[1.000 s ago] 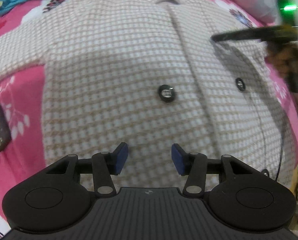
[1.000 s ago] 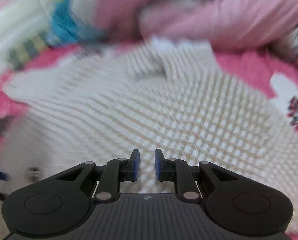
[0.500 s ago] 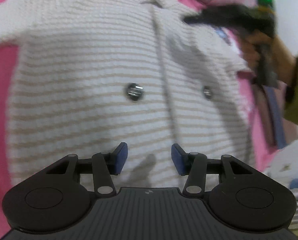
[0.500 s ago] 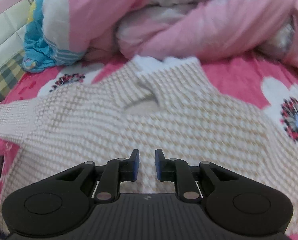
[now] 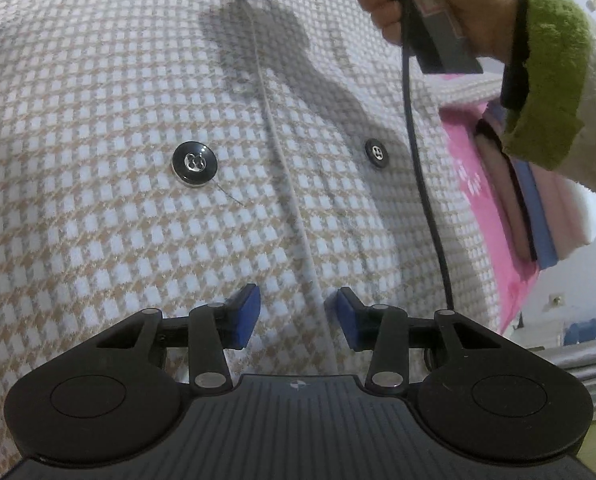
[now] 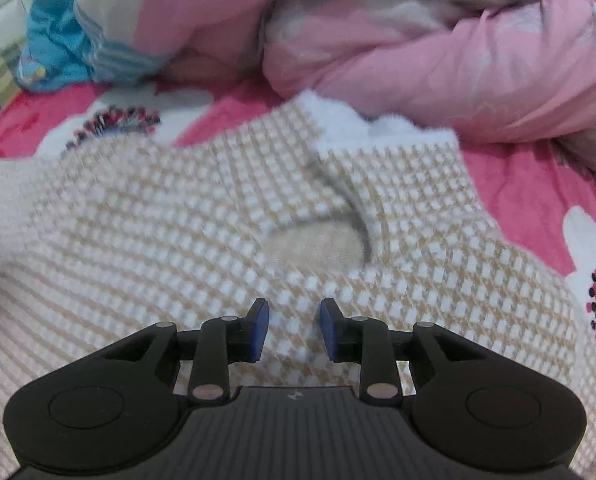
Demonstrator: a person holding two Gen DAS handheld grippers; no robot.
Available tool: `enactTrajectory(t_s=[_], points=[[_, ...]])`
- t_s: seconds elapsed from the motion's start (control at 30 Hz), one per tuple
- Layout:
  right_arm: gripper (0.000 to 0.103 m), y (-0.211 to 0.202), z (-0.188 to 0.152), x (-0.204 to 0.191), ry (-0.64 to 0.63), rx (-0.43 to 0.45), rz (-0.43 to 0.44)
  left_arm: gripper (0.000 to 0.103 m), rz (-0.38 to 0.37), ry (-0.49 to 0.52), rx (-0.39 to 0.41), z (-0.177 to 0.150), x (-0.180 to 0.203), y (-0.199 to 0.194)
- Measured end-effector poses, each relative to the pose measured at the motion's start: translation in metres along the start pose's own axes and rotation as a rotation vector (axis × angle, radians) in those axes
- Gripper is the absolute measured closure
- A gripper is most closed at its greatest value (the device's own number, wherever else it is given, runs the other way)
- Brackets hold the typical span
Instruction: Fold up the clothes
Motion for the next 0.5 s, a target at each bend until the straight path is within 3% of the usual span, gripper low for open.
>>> enactTrajectory(t_s=[0.1, 0.17, 0.23, 0.3, 0.5], points=[[0.067, 0.000, 0.001, -0.010, -0.049, -0.004, -0.003, 0.062, -0.015, -0.007, -0.006, -0.002, -0.002, 0.000], [0.073, 0.009, -0.003, -0.008, -0.051, -0.022, -0.045, 0.062, -0.023, -0.007, -0.009, -0.002, -0.002, 0.000], [0.086, 0.008, -0.003, -0.001, 0.022, 0.003, -0.034, 0.061, -0.031, -0.008, -0.010, -0.003, -0.003, -0.002], [0.093, 0.004, -0.004, 0.006, 0.088, 0.025, -0.024, 0.061, -0.038, -0.010, -0.010, -0.004, -0.004, -0.002], [0.097, -0.005, -0.002, 0.005, 0.123, 0.110, -0.039, 0.063, -0.054, -0.028, -0.003, 0.000, -0.009, -0.010]])
Point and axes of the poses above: each gripper's, at about its wrist camera, not at the fingertips, and y roughly the way its jaws point, x to its right, z to its top, the point moved 8 cm from there along y, roughly the way its jaws point, and after that the axes turned 6 degrees about -y, right-handed, at the moved point
